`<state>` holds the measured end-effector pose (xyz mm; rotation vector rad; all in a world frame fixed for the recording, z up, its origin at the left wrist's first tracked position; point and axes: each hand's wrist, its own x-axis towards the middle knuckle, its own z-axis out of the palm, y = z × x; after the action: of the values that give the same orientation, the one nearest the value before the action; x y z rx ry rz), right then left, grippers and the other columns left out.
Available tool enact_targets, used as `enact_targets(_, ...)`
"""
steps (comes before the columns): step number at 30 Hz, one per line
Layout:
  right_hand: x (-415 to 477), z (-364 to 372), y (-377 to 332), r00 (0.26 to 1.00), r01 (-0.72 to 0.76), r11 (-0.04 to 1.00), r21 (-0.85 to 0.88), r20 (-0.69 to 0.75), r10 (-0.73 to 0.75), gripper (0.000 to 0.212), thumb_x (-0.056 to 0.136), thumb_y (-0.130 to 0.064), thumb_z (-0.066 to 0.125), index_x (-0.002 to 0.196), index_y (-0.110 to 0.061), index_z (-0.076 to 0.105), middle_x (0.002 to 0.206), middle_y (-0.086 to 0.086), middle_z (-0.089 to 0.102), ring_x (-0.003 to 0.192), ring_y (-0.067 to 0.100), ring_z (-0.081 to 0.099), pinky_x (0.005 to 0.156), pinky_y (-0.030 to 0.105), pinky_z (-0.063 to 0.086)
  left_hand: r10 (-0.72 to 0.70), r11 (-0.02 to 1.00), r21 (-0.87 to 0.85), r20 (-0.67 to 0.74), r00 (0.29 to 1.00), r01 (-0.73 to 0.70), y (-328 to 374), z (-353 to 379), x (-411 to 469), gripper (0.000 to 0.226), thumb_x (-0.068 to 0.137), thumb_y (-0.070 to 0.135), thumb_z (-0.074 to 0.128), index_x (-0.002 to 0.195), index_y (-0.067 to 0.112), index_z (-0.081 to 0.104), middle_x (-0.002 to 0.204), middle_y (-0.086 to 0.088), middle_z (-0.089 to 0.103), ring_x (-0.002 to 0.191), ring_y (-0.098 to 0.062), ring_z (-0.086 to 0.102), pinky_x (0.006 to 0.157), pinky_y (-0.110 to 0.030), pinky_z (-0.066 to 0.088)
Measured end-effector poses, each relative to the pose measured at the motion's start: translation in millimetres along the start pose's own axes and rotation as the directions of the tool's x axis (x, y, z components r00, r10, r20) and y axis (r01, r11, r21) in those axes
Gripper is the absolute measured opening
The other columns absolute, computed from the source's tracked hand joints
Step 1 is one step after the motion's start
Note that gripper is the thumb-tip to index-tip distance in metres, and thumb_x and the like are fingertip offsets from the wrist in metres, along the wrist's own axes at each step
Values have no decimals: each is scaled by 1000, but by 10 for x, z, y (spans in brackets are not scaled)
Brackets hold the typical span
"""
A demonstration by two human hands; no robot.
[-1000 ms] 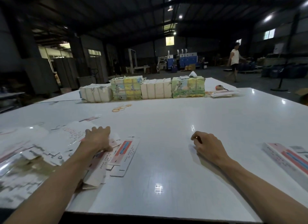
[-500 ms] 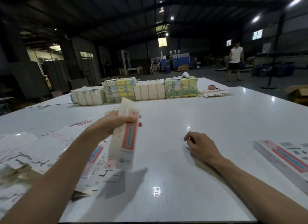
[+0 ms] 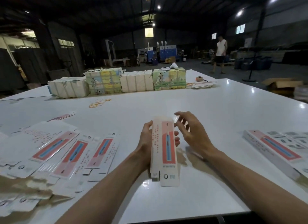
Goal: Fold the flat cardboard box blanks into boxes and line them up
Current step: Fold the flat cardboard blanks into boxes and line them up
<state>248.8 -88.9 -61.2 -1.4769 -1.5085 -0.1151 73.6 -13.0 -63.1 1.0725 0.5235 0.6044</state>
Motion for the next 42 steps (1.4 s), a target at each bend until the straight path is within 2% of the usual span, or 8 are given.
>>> enact_targets(4,12,47,-45,990,15,1000,-12,141,-13,39,109,-37,45,143,-22,59,133,-10,48,128,9,48,97,35,56,18,1000,3,37,999,-19,12,10,-70,73,106,62,32,91,11,82,100,-22,76,85,-39,77,72,-39,63)
enact_targets(10,35,-18,-52,991,110,986,-122,90,-100,41,105,-32,56,143,-15,61,141,1,52,131,18,46,101,41,53,85,994,57,62,994,-88,20,104,-80,75,106,67,32,126,3,66,100,-19,72,81,-32,73,75,-40,61)
enact_targets(17,35,9,-116,985,144,985,-96,108,-134,40,102,-38,53,128,-13,70,135,1,59,127,10,47,83,-2,41,102,978,178,31,994,-106,16,122,-154,62,108,65,29,97,18,68,85,-9,74,67,-22,73,65,-30,61)
enact_targets(22,97,-28,-105,997,-13,991,131,83,2,13,102,-23,66,105,-13,73,127,-6,62,117,16,61,89,23,58,55,984,160,119,991,-74,1,129,-130,70,105,70,32,120,12,68,103,-16,74,82,-30,74,77,-39,62)
enact_targets(26,135,-125,-133,972,-232,917,325,118,204,15,102,-20,67,97,-10,76,130,-8,61,105,23,69,74,33,65,17,980,191,204,979,-57,17,147,-95,76,104,73,28,127,11,67,110,-14,74,85,-29,73,79,-38,62)
enact_targets(32,151,-283,-177,944,-330,789,518,185,274,19,99,-14,67,96,2,77,133,0,62,112,33,66,96,48,58,-37,973,227,307,951,-35,125,203,-82,74,106,68,21,119,11,66,103,-10,75,80,-26,74,74,-36,63)
enact_targets(36,149,-290,-258,942,-336,682,650,233,242,23,91,-24,66,91,-2,74,134,6,60,124,30,60,112,47,49,-90,969,242,199,976,40,100,316,-70,69,102,74,31,100,10,57,81,-5,61,62,-16,62,61,-27,56)
enact_targets(42,69,-143,-260,934,-353,586,729,242,262,41,94,-26,67,130,-8,63,133,11,67,121,27,67,107,42,54,-62,997,-25,176,982,68,68,237,-37,64,101,73,36,105,11,49,74,-3,51,56,-11,50,55,-21,48)
